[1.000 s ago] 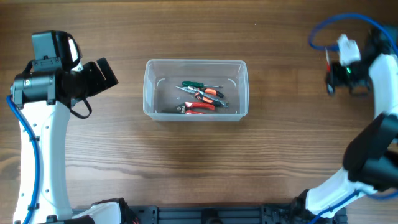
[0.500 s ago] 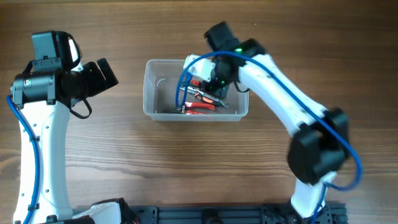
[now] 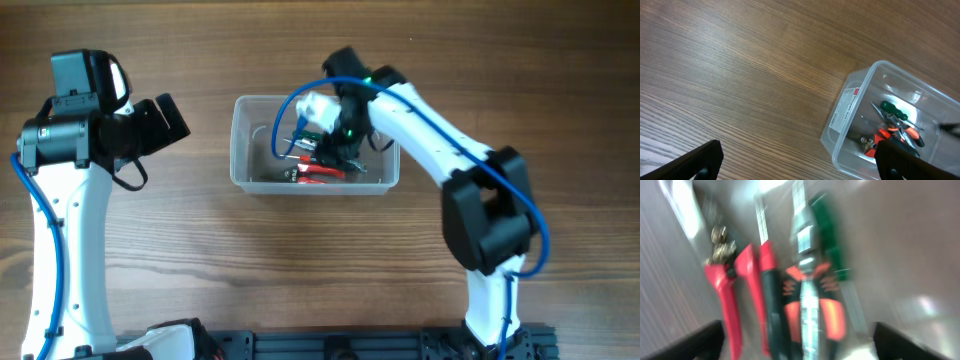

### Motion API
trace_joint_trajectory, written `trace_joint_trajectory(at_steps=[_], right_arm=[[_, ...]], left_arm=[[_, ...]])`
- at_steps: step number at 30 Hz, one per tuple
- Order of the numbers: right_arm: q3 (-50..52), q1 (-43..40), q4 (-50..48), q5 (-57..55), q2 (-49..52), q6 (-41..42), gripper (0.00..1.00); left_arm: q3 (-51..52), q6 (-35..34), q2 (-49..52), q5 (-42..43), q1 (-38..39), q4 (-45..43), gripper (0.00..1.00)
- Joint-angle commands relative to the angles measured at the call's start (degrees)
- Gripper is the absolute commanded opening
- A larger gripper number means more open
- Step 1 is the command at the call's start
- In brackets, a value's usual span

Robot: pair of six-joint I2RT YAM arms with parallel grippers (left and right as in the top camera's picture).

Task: Pack container

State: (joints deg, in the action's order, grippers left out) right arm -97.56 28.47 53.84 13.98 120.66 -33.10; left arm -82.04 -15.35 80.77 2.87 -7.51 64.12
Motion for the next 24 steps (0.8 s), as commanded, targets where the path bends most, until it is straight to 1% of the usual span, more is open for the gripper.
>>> trace_joint_trajectory(at_steps=[1, 3, 5, 6, 7, 9, 10, 12, 13, 15, 17, 20, 22, 24], right_arm=[[-6.7, -5.4, -2.3, -2.2, -12.2, 3.3, 1.00], [-6.9, -9.8, -5.4, -2.1, -17.0, 4.2, 1.00], [-6.9, -14.5, -8.7, -2.1, -20.3, 9.2, 1.00], [-6.9, -16.6, -10.3, -2.1, -21.3, 9.8, 1.00], [-6.9, -19.2, -12.8, -2.2, -22.0, 9.7, 1.00], [-6.9, -23.6, -19.0, -2.2, -22.1, 9.7, 1.00], [-6.8, -25.9, -23.0, -2.2, -21.8, 9.7, 1.00], [-6.8, -29.0, -26.1, -2.2, -21.8, 9.9, 1.00], [-6.9, -29.9, -26.3, -2.3, -22.0, 10.8, 1.00], [-6.8, -32.7, -24.7, -2.4, -23.3, 13.6, 1.00], [-6.8, -35.0, -22.0, -2.3, -25.5, 16.0, 1.00], [-5.1, -37.1, -19.2, -2.4, -30.2, 15.9, 1.00], [-0.3, -37.7, -19.3, -2.4, -35.7, 14.8, 1.00], [7.4, -37.7, -22.0, -2.4, -42.6, 14.9, 1.00]], left_arm=[[0.0, 3.1, 0.0, 0.0, 0.4, 0.0, 1.00], [0.0, 6.1, 0.0, -2.5, 1.8, -0.8, 1.00], [0.0, 6.6, 0.0, -7.5, 4.2, -3.5, 1.00], [0.0, 8.5, 0.0, -8.1, 5.3, -5.7, 1.00], [0.0, 9.6, 0.0, -8.1, 6.9, -10.0, 1.00], [0.0, 9.6, 0.4, -7.9, 8.4, -18.6, 1.00], [0.0, 9.6, 1.0, -7.9, 8.8, -26.9, 1.00], [0.0, 10.1, 1.9, -8.0, 8.9, -34.6, 1.00], [0.0, 11.7, 2.2, -8.0, 8.9, -36.6, 1.00], [0.0, 16.0, 2.0, -8.6, 9.1, -38.1, 1.00], [0.0, 16.0, 0.6, -9.9, 9.2, -37.2, 1.00], [0.0, 16.0, -3.5, -10.3, 9.3, -33.1, 1.00], [1.5, 15.2, -7.8, -12.7, 9.3, -31.8, 1.00], [4.9, 14.9, -13.4, -13.5, 9.3, -32.5, 1.00]])
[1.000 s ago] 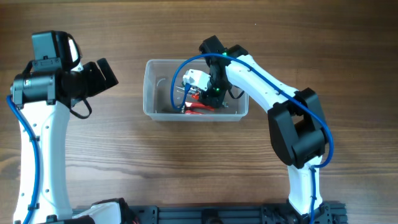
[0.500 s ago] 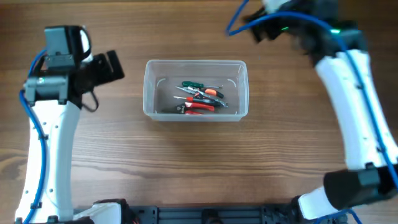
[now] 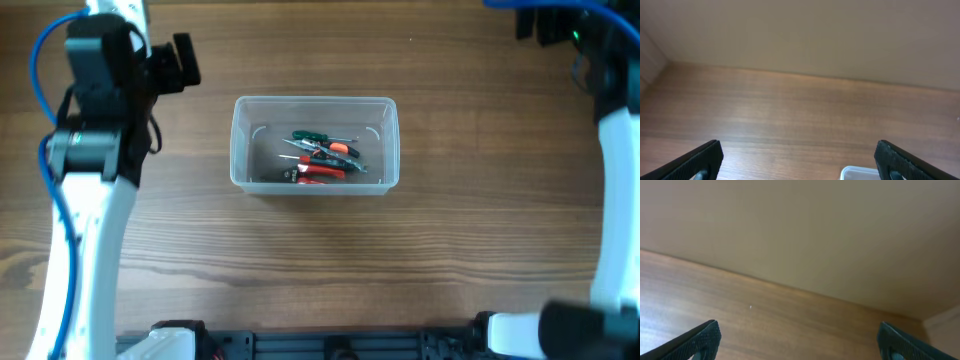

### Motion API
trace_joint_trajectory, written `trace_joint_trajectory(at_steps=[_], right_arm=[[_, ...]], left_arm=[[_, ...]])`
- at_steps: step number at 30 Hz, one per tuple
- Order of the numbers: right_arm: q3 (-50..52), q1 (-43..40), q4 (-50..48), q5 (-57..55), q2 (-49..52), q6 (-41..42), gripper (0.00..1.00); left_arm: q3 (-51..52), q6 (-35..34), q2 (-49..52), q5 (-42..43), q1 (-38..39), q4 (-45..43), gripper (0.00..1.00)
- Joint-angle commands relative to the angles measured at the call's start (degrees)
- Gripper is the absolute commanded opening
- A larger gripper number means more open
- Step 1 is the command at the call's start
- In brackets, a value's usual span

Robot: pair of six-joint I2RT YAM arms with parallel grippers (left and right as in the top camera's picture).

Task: Pack container

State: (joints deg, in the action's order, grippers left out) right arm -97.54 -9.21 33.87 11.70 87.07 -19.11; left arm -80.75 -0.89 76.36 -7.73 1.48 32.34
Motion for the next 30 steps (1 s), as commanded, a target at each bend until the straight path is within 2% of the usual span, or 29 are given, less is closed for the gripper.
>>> trace_joint_trajectory(at_steps=[1, 5, 6, 8, 9, 14, 17, 19, 25, 30], right_arm=[[11.8, 0.0, -3.8, -0.1, -13.0, 0.9, 1.00], [28.6, 0.0, -7.5, -0.1, -27.4, 1.3, 1.00], [37.0, 0.0, -8.7, -0.1, -34.7, 1.3, 1.00], [44.1, 0.0, -7.4, -0.2, -41.1, 1.3, 1.00], [49.8, 0.0, -7.2, -0.8, -46.0, 1.4, 1.00], [65.4, 0.0, -11.2, -5.1, -59.6, 1.7, 1.00], [70.6, 0.0, -13.0, -5.1, -63.4, 9.3, 1.00], [71.9, 0.0, -13.9, -5.1, -64.5, 13.7, 1.00], [71.9, 0.0, -14.6, -5.1, -64.5, 13.3, 1.00], [71.9, 0.0, -8.0, -5.1, -64.2, 13.2, 1.00]], left_arm=[[6.0, 0.4, -12.1, -2.9, 0.3, -1.3, 1.00], [17.0, 0.5, -23.6, -3.1, 0.3, -2.3, 1.00], [23.2, 0.4, -28.3, -4.3, 0.3, -2.3, 1.00], [28.7, 0.4, -31.5, -5.2, 0.3, -2.3, 1.00], [33.8, 0.4, -34.3, -5.2, 0.3, -4.3, 1.00], [49.8, 0.4, -42.6, -9.7, 0.3, -11.6, 1.00], [52.5, 0.4, -45.2, -9.7, 0.2, -12.4, 1.00], [52.5, -3.3, -46.2, -10.4, 0.0, -12.5, 1.00], [52.5, -5.8, -46.4, -11.2, -4.2, -13.6, 1.00], [52.5, -5.8, -46.3, -11.2, -4.8, -11.0, 1.00]])
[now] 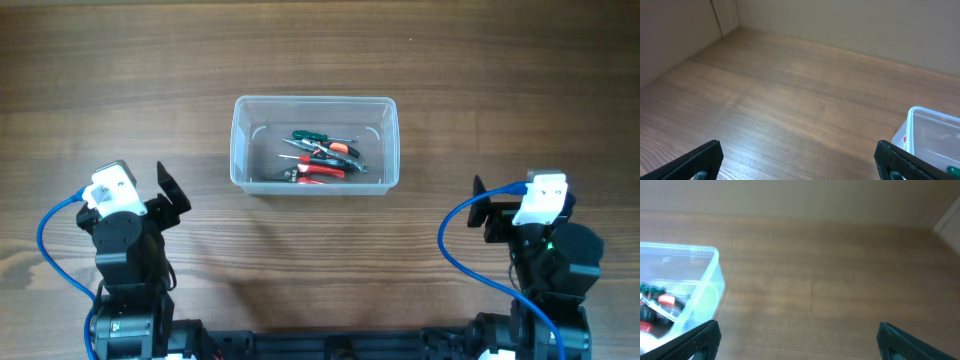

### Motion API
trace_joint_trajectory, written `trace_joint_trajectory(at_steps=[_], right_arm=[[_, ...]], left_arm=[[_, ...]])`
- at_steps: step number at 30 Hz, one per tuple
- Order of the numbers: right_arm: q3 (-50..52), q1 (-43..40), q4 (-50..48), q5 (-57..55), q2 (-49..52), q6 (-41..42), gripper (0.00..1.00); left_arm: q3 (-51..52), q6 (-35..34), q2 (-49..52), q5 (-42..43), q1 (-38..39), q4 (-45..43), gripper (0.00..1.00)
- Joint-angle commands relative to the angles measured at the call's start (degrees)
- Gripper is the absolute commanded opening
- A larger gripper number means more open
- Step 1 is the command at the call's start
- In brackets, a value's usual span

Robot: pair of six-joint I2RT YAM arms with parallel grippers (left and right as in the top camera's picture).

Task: Pack container

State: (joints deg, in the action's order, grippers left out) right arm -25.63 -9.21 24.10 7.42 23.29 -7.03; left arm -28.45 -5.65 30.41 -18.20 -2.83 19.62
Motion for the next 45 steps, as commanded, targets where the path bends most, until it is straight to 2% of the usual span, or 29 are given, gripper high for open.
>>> trace_joint_trajectory(at_steps=[1, 6, 11, 14, 19, 21, 28, 32, 34, 45], right_arm=[[0.0, 0.0, 3.2, -0.8, -0.4, 1.2, 1.00], [0.0, 0.0, 7.0, -0.8, -0.4, 1.2, 1.00], [0.0, 0.4, 7.1, -0.8, -0.8, 1.1, 1.00], [0.0, 4.0, 7.9, -4.5, -5.8, 1.0, 1.00], [1.7, 9.6, 8.7, -4.4, -21.9, 1.4, 1.00], [4.5, 11.1, 4.2, -4.5, -23.0, 1.3, 1.00], [25.5, 14.5, -32.9, -7.6, -23.2, 1.2, 1.00], [25.3, 14.5, -24.2, -11.2, -23.2, 4.7, 1.00], [25.3, 14.5, -24.5, -10.4, -23.1, 2.6, 1.00], [25.3, 14.5, -24.5, -8.5, -23.1, 2.9, 1.00]], left_arm=[[0.2, -1.0, -0.3, -0.8, -0.5, 3.1, 1.00], [0.2, -1.0, -0.3, -0.7, -0.5, 11.4, 1.00], [0.2, -1.0, -0.3, -0.7, -0.5, 15.4, 1.00], [0.2, -1.0, -0.3, -0.7, -0.5, 15.4, 1.00], [0.2, -1.0, -0.3, -0.7, -0.5, 15.4, 1.00], [0.2, -1.0, -0.3, -0.7, -0.5, 15.4, 1.00], [0.2, -1.0, -0.3, -0.7, -0.5, 15.4, 1.00], [0.2, -1.0, -0.3, -0.7, -0.5, 15.4, 1.00], [0.2, -1.0, -0.3, -0.7, -0.5, 15.4, 1.00], [0.2, -1.0, -0.3, -0.7, -0.5, 15.4, 1.00]])
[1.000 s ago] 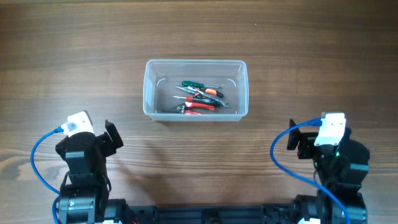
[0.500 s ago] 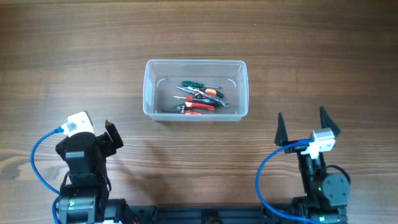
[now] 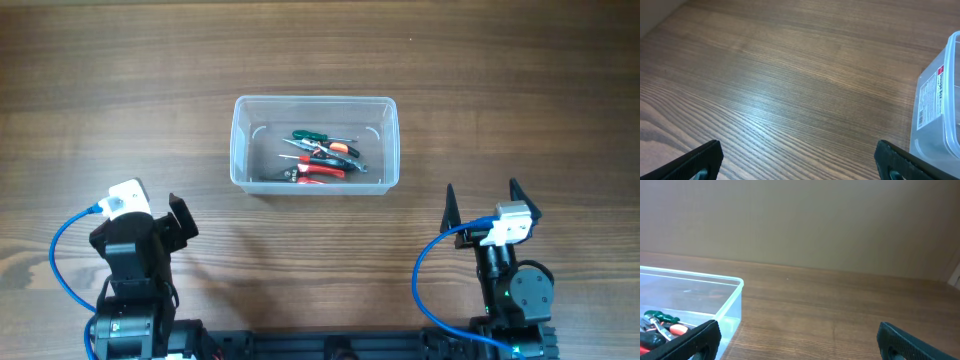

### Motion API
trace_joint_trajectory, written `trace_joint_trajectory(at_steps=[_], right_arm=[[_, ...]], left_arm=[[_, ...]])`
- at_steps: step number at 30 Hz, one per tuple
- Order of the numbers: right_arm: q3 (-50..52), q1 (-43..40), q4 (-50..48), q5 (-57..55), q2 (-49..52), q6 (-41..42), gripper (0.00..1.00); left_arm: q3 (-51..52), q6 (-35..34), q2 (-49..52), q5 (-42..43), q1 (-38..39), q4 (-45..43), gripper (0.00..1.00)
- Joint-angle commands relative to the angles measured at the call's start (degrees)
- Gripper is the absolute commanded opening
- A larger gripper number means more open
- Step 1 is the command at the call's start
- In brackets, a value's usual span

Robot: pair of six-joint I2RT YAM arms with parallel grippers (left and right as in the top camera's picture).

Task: Pack container

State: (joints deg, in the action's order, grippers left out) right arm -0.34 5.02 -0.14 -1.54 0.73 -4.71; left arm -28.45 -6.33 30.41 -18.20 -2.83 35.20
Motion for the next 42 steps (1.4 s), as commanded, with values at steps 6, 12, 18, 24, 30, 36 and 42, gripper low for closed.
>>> trace_joint_trajectory(at_steps=[6, 12, 18, 24, 30, 36, 42], right_arm=[[0.0, 0.3, -0.3, 0.5, -0.6, 0.6, 1.00], [0.0, 0.3, -0.3, 0.5, -0.6, 0.6, 1.00], [0.0, 0.3, -0.3, 0.5, -0.6, 0.6, 1.00], [0.0, 0.3, -0.3, 0.5, -0.6, 0.6, 1.00], [0.0, 0.3, -0.3, 0.5, -0.6, 0.6, 1.00], [0.0, 0.3, -0.3, 0.5, -0.6, 0.6, 1.00], [0.0, 0.3, -0.3, 0.5, -0.6, 0.6, 1.00]], left_arm=[[0.2, -0.3, -0.3, -0.7, -0.5, -0.2, 1.00], [0.2, -0.3, -0.3, -0.7, -0.5, -0.2, 1.00], [0.2, -0.4, -9.3, 2.2, 0.3, 5.0, 1.00], [0.3, -1.2, -24.5, 11.8, 0.3, 14.4, 1.00], [12.3, -1.9, -30.2, 16.7, 0.4, -9.9, 1.00], [27.5, -4.3, -30.2, 20.8, 2.3, -36.5, 1.00], [28.1, -5.9, -30.2, 21.0, 3.0, -30.8, 1.00]])
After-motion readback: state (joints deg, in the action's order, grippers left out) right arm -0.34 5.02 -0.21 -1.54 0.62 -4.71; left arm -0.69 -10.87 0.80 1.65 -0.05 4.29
